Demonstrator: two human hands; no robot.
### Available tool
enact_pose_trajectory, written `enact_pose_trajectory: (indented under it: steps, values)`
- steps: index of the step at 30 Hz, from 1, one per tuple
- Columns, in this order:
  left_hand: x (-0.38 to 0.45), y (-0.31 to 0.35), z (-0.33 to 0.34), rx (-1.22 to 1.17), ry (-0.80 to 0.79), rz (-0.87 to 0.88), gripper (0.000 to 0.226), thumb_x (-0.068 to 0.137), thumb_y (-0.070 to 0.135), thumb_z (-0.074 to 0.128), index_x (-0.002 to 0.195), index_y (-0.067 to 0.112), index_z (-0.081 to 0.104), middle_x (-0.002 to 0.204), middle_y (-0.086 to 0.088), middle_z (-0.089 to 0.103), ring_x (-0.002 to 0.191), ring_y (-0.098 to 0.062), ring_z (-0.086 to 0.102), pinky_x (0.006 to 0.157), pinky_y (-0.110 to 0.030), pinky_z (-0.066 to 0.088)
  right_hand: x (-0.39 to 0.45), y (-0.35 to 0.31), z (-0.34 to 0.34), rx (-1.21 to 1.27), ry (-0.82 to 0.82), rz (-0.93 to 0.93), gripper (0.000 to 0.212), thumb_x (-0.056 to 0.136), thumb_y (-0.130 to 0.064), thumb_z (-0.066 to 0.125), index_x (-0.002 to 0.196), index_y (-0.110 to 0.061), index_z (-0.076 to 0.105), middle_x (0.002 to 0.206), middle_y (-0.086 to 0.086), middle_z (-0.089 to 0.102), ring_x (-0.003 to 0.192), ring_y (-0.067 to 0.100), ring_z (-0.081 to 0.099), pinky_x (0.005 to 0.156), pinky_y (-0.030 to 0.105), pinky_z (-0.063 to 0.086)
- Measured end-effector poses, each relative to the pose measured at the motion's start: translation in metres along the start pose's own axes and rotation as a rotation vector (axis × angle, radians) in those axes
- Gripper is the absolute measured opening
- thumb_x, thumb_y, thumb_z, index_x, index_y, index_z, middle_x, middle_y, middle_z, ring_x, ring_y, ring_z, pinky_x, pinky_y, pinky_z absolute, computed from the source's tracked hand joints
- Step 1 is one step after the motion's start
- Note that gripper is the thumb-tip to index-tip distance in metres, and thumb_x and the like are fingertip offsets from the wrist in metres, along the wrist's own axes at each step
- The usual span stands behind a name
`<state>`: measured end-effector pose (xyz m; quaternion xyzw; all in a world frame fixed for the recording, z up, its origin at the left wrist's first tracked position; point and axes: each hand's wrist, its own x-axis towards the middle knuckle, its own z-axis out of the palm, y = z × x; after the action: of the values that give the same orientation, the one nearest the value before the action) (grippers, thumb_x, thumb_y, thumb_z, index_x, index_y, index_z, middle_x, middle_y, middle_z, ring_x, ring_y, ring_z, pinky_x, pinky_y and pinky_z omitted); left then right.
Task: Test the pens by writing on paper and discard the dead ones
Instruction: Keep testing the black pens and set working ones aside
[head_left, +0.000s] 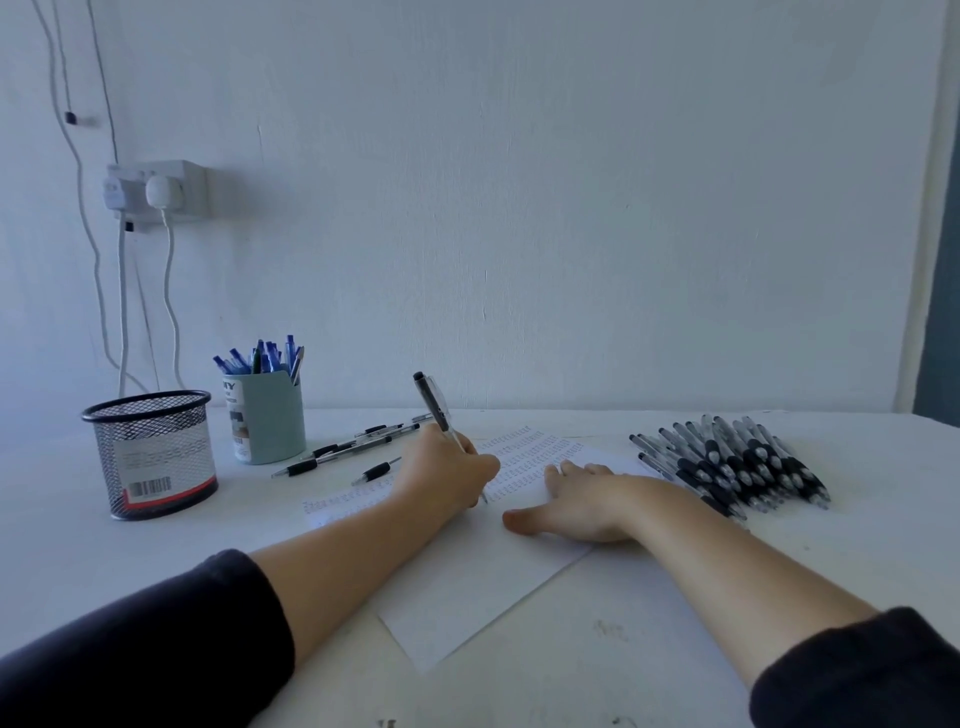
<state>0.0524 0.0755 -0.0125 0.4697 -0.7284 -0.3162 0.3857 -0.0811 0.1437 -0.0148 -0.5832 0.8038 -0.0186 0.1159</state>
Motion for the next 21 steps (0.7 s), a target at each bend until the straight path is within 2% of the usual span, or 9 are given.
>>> enact_pose_trajectory:
  steps: [3,5,7,10,13,14,17,18,21]
  values:
    - [0.003,-0.001,-0.006,-0.296,0.028,-0.069,0.022,0.08,0.006,0.055,0.058,0.008,0.051,0.043,-0.004,0.053,0.039,-0.012,0.035,0.041,-0.019,0.026,0.0,0.001,0.0,0.011,0.0,-0.003,0.1,0.081,-0.077,0.036,0.153,-0.019,-0.003,0.161,-0.002,-0.009,0.148,0.022,-0.009,0.119,0.045,0.003]
    - [0.005,0.001,-0.012,-0.49,0.058,-0.114,0.026,0.088,0.013,0.052,0.062,0.009,0.05,0.049,-0.007,0.054,0.043,-0.013,0.036,0.043,-0.022,0.026,-0.001,0.002,0.0,0.018,0.003,-0.016,0.099,0.082,-0.076,0.037,0.153,-0.019,-0.002,0.161,-0.001,-0.008,0.148,0.022,-0.008,0.119,0.045,0.003]
    - [0.009,0.003,-0.018,-0.568,0.103,-0.123,0.029,0.093,0.02,0.048,0.066,0.01,0.051,0.061,-0.007,0.055,0.051,-0.014,0.04,0.049,-0.025,0.031,-0.002,0.003,-0.002,0.028,0.005,-0.038,0.096,0.083,-0.073,0.039,0.153,-0.019,0.001,0.161,-0.001,-0.004,0.148,0.021,-0.005,0.119,0.043,0.005]
    - [0.015,0.003,-0.026,-0.581,0.164,-0.113,0.021,0.093,0.011,0.046,0.073,0.009,0.053,0.072,-0.006,0.054,0.062,-0.015,0.047,0.057,-0.026,0.04,-0.006,0.004,-0.007,0.09,0.005,-0.081,0.09,0.085,-0.067,0.047,0.153,-0.019,0.013,0.16,-0.001,0.009,0.147,0.02,0.007,0.117,0.039,0.015]
    - [0.02,0.001,-0.031,-0.533,0.21,-0.082,0.008,0.092,0.004,0.047,0.089,0.008,0.052,0.068,-0.008,0.055,0.054,-0.015,0.045,0.048,-0.024,0.038,-0.005,0.006,-0.008,0.17,-0.008,-0.092,0.086,0.081,-0.064,0.057,0.149,-0.023,0.026,0.156,-0.003,0.022,0.142,0.019,0.023,0.111,0.035,0.025]
    - [0.02,0.001,-0.032,-0.533,0.222,-0.067,0.003,0.094,0.007,0.048,0.096,0.008,0.05,0.066,-0.008,0.054,0.05,-0.016,0.044,0.043,-0.024,0.036,-0.004,0.006,-0.008,0.195,-0.014,-0.089,0.088,0.077,-0.064,0.061,0.148,-0.024,0.029,0.155,-0.004,0.024,0.141,0.018,0.026,0.111,0.035,0.026]
    - [0.018,0.002,-0.032,-0.546,0.216,-0.035,0.013,0.099,0.022,0.045,0.106,0.011,0.046,0.059,-0.007,0.05,0.041,-0.015,0.039,0.034,-0.02,0.029,-0.002,0.004,-0.006,0.27,-0.025,-0.098,0.109,0.051,-0.072,0.068,0.146,-0.033,0.034,0.152,-0.011,0.031,0.138,0.014,0.032,0.113,0.036,0.026]
    - [0.017,0.002,-0.031,-0.548,0.204,-0.029,0.016,0.1,0.024,0.042,0.105,0.009,0.046,0.058,-0.007,0.05,0.038,-0.014,0.037,0.033,-0.018,0.028,-0.001,0.004,-0.006,0.289,-0.024,-0.101,0.109,0.051,-0.07,0.069,0.147,-0.033,0.032,0.153,-0.012,0.031,0.139,0.013,0.032,0.114,0.036,0.026]
    - [0.015,0.003,-0.029,-0.538,0.179,-0.022,0.02,0.101,0.022,0.038,0.098,0.006,0.049,0.056,-0.008,0.049,0.035,-0.015,0.036,0.032,-0.018,0.026,-0.002,0.004,-0.006,0.338,-0.021,-0.113,0.091,0.072,-0.053,0.072,0.148,-0.031,0.029,0.154,-0.01,0.028,0.141,0.013,0.028,0.115,0.033,0.022]
